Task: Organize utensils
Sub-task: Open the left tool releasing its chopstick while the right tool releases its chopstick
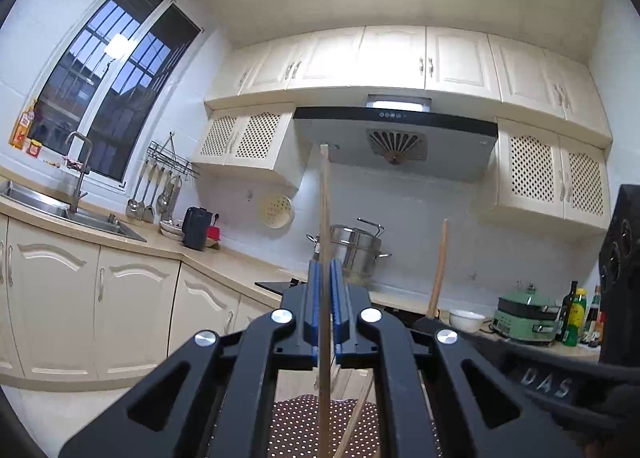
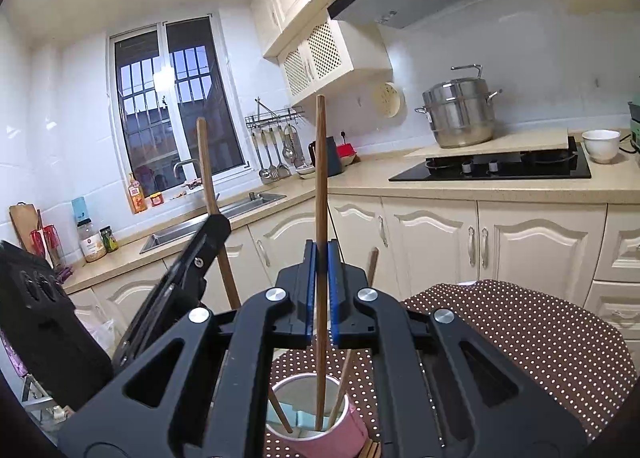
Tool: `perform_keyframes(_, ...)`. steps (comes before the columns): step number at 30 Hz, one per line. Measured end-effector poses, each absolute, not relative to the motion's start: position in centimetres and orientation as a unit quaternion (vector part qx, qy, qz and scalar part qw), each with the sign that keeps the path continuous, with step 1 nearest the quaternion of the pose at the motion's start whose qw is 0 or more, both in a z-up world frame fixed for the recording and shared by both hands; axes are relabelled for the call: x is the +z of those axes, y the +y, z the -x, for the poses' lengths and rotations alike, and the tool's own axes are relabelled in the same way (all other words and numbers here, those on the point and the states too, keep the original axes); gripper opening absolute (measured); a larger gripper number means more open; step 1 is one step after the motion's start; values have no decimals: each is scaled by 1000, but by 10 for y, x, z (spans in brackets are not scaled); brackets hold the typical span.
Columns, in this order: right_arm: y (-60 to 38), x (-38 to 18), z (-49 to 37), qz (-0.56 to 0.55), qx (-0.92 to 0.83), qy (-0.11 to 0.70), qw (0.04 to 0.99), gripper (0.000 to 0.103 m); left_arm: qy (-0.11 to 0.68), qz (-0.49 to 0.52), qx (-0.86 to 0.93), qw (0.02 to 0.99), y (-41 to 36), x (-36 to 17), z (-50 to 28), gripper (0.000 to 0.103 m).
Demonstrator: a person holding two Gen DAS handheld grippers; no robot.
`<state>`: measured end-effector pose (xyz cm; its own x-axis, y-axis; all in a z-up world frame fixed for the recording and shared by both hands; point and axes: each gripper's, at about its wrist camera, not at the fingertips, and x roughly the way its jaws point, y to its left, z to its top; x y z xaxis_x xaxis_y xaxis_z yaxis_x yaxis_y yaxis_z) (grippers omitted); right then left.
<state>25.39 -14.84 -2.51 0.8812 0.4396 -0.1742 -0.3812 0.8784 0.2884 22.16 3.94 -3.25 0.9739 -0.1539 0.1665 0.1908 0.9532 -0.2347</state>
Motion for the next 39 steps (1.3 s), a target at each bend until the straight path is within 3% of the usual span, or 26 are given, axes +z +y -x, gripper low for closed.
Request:
perform_keyframes(15, -149, -52, -248, -127, 218, 149, 956, 6, 4, 115, -95, 989, 34, -59, -222, 6)
perform_keyframes(17, -148, -53, -246, -126, 217, 151, 956, 6, 21, 118, -100, 988, 35, -60, -220, 12)
perform_keyframes(19, -150, -53, -244, -128, 215, 153, 956, 6, 38, 129, -101, 986, 40, -60, -218, 28)
perform_keyframes(22, -149, -56, -240, -127, 212, 159, 956, 6, 54, 145, -109, 982, 49, -59, -214, 40)
perform_keyframes(30, -144, -63, -233, -126, 210, 175, 954, 6, 103, 139, -93, 980, 61, -48, -200, 55)
perform_keyframes(39, -133, -71, -224, -120, 203, 195, 952, 7, 151, 98, -39, 983, 76, -46, -186, 62)
